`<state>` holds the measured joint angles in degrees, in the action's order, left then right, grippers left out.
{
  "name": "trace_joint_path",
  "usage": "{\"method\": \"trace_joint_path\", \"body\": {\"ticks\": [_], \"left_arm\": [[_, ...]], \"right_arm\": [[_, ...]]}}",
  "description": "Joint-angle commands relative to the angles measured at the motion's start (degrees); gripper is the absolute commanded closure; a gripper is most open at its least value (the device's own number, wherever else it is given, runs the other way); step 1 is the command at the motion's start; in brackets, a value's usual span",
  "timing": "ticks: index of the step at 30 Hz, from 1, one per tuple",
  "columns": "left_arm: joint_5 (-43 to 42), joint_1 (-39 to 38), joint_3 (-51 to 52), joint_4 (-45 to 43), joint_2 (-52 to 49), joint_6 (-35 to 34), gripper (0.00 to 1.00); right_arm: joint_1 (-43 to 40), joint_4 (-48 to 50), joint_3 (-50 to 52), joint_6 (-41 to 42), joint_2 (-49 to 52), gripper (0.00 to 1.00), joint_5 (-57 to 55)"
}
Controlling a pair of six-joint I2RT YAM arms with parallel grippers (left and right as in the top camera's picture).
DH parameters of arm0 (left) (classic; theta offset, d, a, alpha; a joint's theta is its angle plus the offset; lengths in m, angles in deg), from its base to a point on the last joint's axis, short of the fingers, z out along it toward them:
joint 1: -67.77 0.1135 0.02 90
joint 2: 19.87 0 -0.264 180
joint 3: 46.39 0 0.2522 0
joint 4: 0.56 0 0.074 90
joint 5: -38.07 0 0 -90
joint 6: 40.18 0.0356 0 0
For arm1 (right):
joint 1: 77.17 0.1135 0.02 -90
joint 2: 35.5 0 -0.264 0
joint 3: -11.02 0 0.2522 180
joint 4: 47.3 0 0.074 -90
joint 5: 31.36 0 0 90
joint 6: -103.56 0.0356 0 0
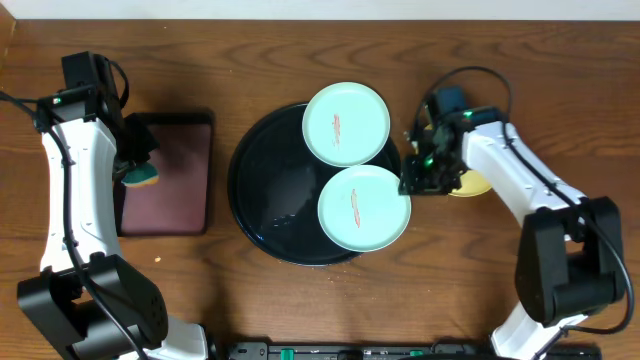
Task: Clean dirty plates on tray and stack at the side
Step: 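Move right gripper to the lower pale green plate and grip its rim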
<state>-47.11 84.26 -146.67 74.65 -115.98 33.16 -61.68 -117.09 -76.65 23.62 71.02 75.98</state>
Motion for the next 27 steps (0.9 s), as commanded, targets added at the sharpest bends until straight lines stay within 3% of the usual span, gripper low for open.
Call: {"method": "trace_joint_path", "body": {"ticks": [1,11,18,27], "left_arm": [[0.31,0.2,0.81,-0.07,0.63,0.39,0.92],[0.31,0.2,0.81,-0.07,0.63,0.42,0.92],[0.26,-0.48,0.79,-0.5,1.03,0.87,0.92],[-1.57,-6.08,0.79,-0.42,2.16,1.64,0.93]], "right_arm": [[1.75,0.98,1.36,0.74,1.46,0.64,0.04],[2.43,1.2,2.91,2.34,2.25,0.98,-0.42],[8.48,3.15,-1.75,4.85,0.52,0.99,3.93],[15.67,13.55,-2.95,17.92,2.82,0.99,1.18]]}}
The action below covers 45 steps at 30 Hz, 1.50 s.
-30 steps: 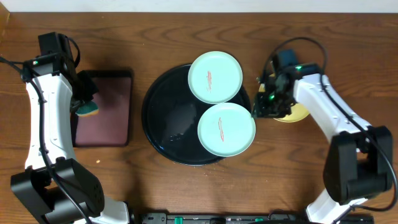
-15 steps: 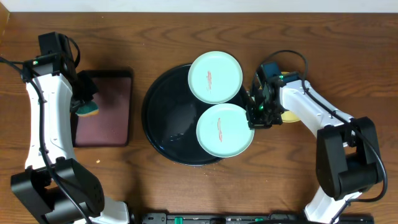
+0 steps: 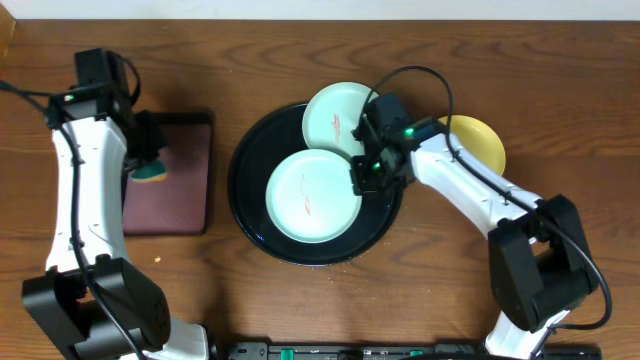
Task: Clean dirty plates on tray and stack at the side
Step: 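Move right gripper to the lower pale green plate and grip its rim, then scrub the pale green plate with the sponge in left gripper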
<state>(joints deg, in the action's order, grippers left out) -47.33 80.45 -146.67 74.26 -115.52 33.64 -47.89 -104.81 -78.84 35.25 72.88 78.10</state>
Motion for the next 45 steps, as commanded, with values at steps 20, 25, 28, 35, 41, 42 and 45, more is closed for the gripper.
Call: {"method": "trace_joint_path", "body": {"ticks": [20,25,28,35,41,42,45], "left_arm": [[-12.35,-22.62,10.25,-8.02,1.64,-5.62,0.93],[-14.62,-28.13,16.13,-14.1,1.33,-10.14,0.93],[-14.16,-30.6,19.19,-16.28,1.31,-12.35,0.93],[-9.53,-33.81,27.52,-22.69,1.31,-16.81,0.93],[-9.51,-35.21,32.24,-26.97,1.31,-16.94,0.93],[-9.51,-35.47,32.85,-27.65,1.31,-16.96,0.93],[-9.53,-36.22,33.48,-28.39,1.31,-16.94,0.92]], "right_arm": [[4.04,2.64,-0.74,8.5,8.02,0.99,-1.84],[4.04,2.67,-0.74,8.52,8.02,0.99,-1.84],[4.04,2.64,-0.74,8.5,8.02,0.99,-1.84],[4.04,2.64,-0.74,8.5,8.02,0.99,-1.84],[4.04,2.75,-0.74,8.5,8.02,0.99,-1.84],[4.04,2.82,-0.74,8.5,8.02,0.99,-1.84],[4.04,2.86,-0.74,8.5,8.02,0.99,-1.84]]}}
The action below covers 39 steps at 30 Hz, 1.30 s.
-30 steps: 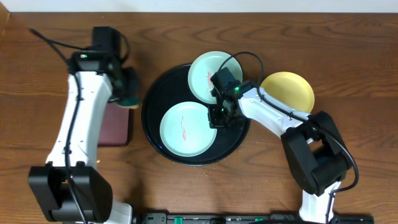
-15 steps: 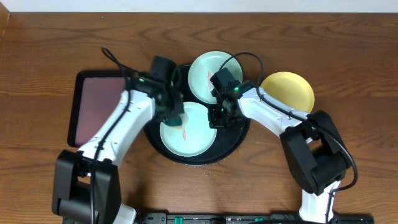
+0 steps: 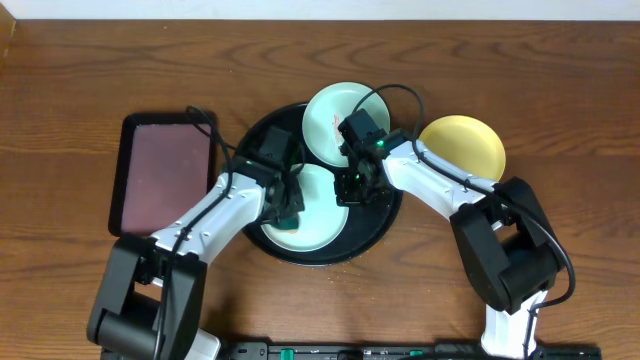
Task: Clean dirty plates on tray and stack at the side
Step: 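Scrub the pale green plate with the sponge in left gripper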
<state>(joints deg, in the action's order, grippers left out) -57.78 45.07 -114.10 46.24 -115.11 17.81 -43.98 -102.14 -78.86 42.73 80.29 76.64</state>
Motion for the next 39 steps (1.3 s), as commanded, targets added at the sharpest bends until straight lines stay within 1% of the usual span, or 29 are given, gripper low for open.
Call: {"method": "trace_joint_path", "body": {"ticks": [1,7,11,17,20,25,28,33,37,39], "left_arm": [[0.9,-1.01,0.92,-0.57,0.9,-1.09,0.93],[-2.58,-1.66,0.92,-2.64,0.9,1.73,0.93],[-2.67,-1.66,0.92,-3.58,0.9,2.05,0.93],[-2.23,-1.64,0.92,-6.86,0.9,5.42,0.93],[1.7,-1.64,0.92,-8.83,0.9,5.4,0.92],[12.55,-1.64,0.92,-12.72,0.87,5.4,0.93],[15.3,-1.64,0.92,-15.37,0.9,5.4,0.93],[14.88,-1.66,1.16,-15.61,0.87,5.35,0.93],[10.05,-1.66,2.4,-14.67,0.87,5.44,0.93],[7.58,-1.64,2.4,-12.61,0.9,7.8,0.93]], "right_arm": [[0.13,0.2,-0.72,1.03,0.61,0.99,-0.37],[0.13,0.17,-0.72,1.03,0.61,0.99,-0.39],[0.13,0.22,-0.72,1.03,0.61,0.99,-0.37],[0.13,0.17,-0.72,1.03,0.61,0.99,-0.37],[0.13,0.2,-0.72,1.03,0.61,0.99,-0.39],[0.13,0.17,-0.72,1.03,0.61,0.99,-0.37],[0.13,0.17,-0.72,1.03,0.61,0.99,-0.37],[0.13,0.17,-0.72,1.03,0.61,0.99,-0.39],[0.13,0.17,-0.72,1.03,0.61,0.99,-0.37],[0.13,0.17,-0.72,1.03,0.61,0.99,-0.37]]}}
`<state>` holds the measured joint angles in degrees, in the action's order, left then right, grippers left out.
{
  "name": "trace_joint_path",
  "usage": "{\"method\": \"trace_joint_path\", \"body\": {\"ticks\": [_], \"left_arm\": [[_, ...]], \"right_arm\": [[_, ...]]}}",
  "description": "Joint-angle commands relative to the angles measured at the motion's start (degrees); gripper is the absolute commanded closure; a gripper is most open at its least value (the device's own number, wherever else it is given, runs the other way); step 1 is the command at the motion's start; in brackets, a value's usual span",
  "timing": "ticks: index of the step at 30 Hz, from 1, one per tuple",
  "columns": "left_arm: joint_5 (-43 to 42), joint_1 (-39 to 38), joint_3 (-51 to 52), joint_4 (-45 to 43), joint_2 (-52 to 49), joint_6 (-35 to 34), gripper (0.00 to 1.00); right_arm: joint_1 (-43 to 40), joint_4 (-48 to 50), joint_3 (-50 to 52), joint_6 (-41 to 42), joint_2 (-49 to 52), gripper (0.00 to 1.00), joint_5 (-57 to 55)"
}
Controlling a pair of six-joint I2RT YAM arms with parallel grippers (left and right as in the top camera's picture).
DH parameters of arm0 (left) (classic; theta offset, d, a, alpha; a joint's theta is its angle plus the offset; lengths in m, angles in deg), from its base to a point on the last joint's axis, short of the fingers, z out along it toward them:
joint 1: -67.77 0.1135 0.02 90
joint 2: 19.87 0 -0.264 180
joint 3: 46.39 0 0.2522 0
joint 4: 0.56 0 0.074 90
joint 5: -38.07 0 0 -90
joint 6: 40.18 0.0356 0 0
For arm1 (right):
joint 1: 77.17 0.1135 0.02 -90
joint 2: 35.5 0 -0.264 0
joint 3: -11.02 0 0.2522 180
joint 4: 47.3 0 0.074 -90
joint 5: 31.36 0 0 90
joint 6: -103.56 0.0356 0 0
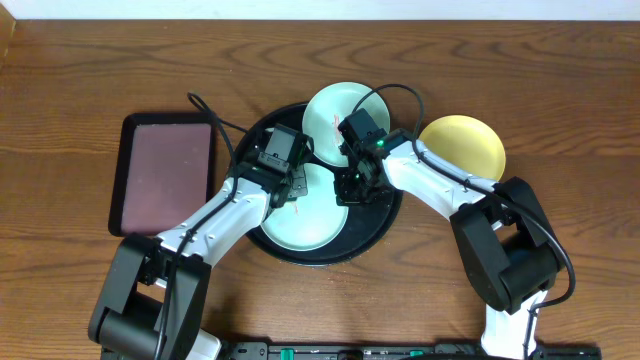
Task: Clean dirty plates on tray and stack at the side
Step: 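Scrub the pale green plate with the sponge in left gripper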
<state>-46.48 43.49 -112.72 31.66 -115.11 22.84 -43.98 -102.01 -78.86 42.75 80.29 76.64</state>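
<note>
A dark round tray (pixel 372 232) in mid-table carries two mint-green plates. The front plate (pixel 300 225) has a small red streak on it. My left gripper (pixel 293 187) is down on that plate's back part, shut on a sponge that it mostly hides. My right gripper (pixel 350 186) is shut on the same plate's right rim. The second green plate (pixel 328 112) lies at the tray's back edge with a red smear, partly under the right arm. A clean yellow plate (pixel 462 148) rests on the table to the right of the tray.
A maroon rectangular mat (pixel 165 172) lies on the table left of the tray. Both arms cross over the tray, and their cables loop above the back plate. The wooden table runs on beyond the mat and the yellow plate.
My left gripper with the sponge has shifted from the front plate's left-front area toward its back. The right gripper still grips the rim, and the plate has not moved.
At first my left gripper held the sponge by the maroon mat while the right gripped the front plate at the tray's right. Then the plate lay further left in the tray. Later the left gripper was pressing the sponge on it, and now it is nearer the back.
</note>
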Motion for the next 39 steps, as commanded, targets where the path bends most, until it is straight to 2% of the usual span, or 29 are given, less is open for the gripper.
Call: {"method": "trace_joint_path", "body": {"ticks": [1,7,10,13,17,23,28,34,39], "left_arm": [[-5.73,-0.07,1.03,2.95,0.9,4.83,0.92],[-18.4,-0.07,1.03,9.77,0.9,12.15,0.92],[-24.5,-0.07,1.03,9.7,0.9,14.82,0.93],[-25.22,-0.04,1.03,7.37,0.9,15.02,0.93],[-20.52,0.44,1.03,2.89,0.9,14.95,0.93],[-8.11,0.85,1.03,-1.84,0.48,14.91,0.92],[-3.56,0.85,1.03,-3.93,-3.04,14.51,0.93],[2.8,0.85,0.94,0.66,-5.27,9.97,0.93],[1.46,0.83,-1.75,10.1,-3.06,8.9,0.93]], "right_arm": [[0.13,0.04,-0.72,1.01,0.61,0.99,-0.37],[0.13,0.04,-0.72,1.01,0.61,0.99,-0.37],[0.17,0.02,-0.72,1.01,0.61,0.99,-0.35],[0.17,0.04,-0.72,1.01,0.61,0.99,-0.37],[0.17,0.02,-0.72,1.01,0.61,0.99,-0.37],[0.17,0.02,-0.72,1.01,0.61,0.99,-0.35],[0.17,0.04,-0.72,1.01,0.61,0.99,-0.35],[0.13,0.24,-0.72,1.01,0.61,0.99,0.07],[0.13,0.22,-0.72,0.98,0.61,0.99,0.09]]}}
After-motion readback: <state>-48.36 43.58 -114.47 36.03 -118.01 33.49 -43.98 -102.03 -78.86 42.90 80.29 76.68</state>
